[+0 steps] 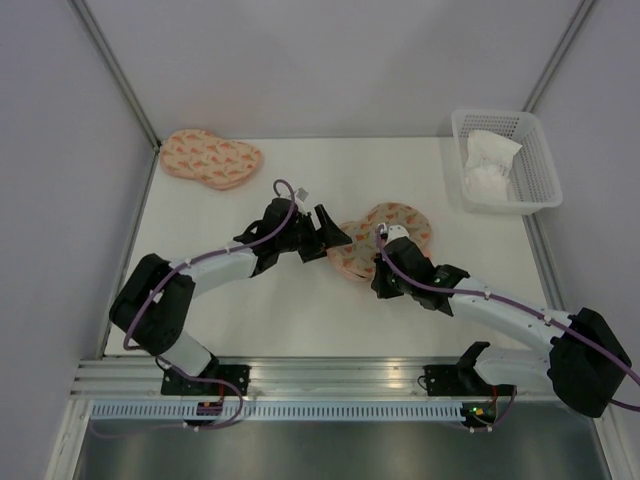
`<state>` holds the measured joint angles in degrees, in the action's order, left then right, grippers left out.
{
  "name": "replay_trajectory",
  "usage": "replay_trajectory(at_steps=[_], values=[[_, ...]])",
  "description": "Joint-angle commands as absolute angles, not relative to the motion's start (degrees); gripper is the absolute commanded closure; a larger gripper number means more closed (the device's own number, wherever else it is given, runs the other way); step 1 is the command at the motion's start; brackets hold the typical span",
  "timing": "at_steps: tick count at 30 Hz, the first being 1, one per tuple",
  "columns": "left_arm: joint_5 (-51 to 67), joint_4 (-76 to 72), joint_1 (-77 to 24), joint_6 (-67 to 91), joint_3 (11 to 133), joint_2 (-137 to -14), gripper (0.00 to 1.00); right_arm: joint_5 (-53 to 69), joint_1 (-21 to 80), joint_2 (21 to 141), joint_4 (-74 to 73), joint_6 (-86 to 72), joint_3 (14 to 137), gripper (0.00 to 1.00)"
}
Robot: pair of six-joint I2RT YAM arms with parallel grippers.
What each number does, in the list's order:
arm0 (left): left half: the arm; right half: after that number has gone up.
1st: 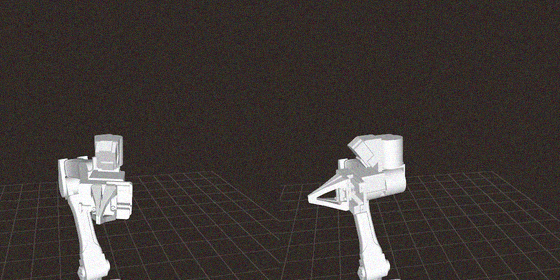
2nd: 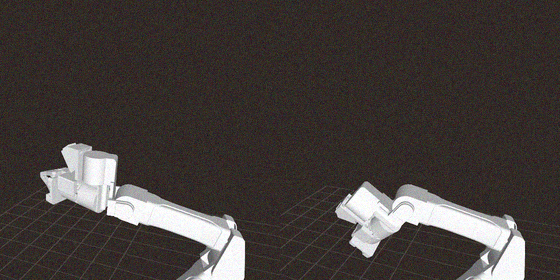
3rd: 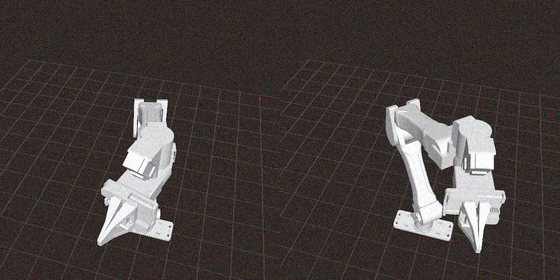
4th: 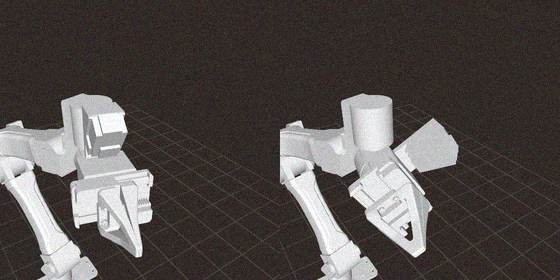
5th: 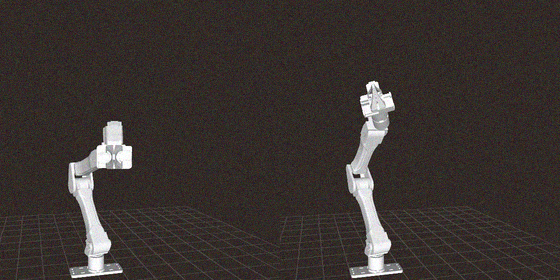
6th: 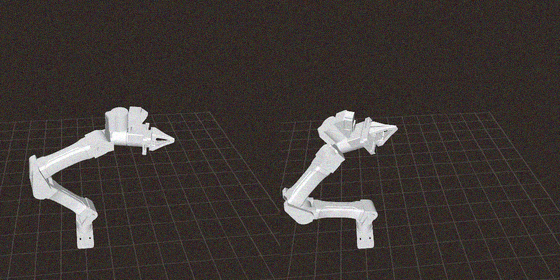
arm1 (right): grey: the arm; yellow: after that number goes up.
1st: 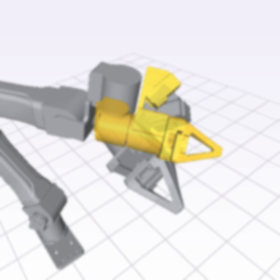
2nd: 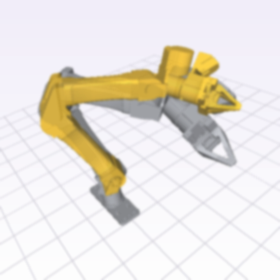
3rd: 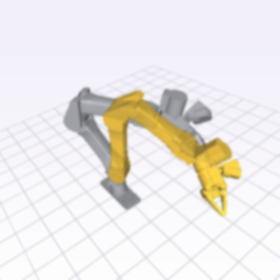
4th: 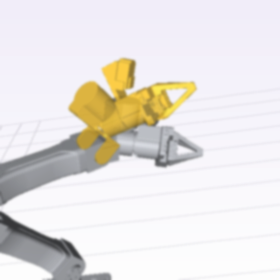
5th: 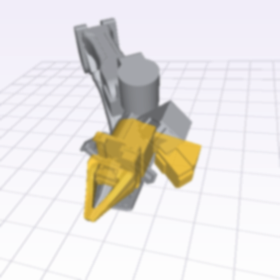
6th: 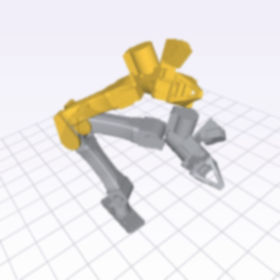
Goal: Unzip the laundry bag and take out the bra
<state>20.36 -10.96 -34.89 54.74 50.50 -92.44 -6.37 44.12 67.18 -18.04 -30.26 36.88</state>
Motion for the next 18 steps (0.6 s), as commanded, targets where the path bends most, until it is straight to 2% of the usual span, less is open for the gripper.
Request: replay_trajectory(at_steps=[1, 6, 10, 18], values=[[12.58, -5.28, -35.77, 61.34, 44.67, -83.51, 0.13, 0.25, 44.21, 66.27, -11.18, -30.06, 36.48, 1.00], [10.55, -3.69, -38.84, 70.64, 37.54, -76.39, 0.12, 10.62, 44.12, 68.54, -0.62, -30.50, 34.63, 1.00], [10.28, -8.08, -41.04, 74.61, 36.12, -76.28, 0.11, 16.07, 44.21, 71.62, 3.86, -30.85, 34.72, 1.00], [13.62, -11.25, -46.75, 82.87, 38.85, -81.56, 0.13, 16.79, 44.21, 73.30, 7.47, -32.34, 34.63, 0.99]])
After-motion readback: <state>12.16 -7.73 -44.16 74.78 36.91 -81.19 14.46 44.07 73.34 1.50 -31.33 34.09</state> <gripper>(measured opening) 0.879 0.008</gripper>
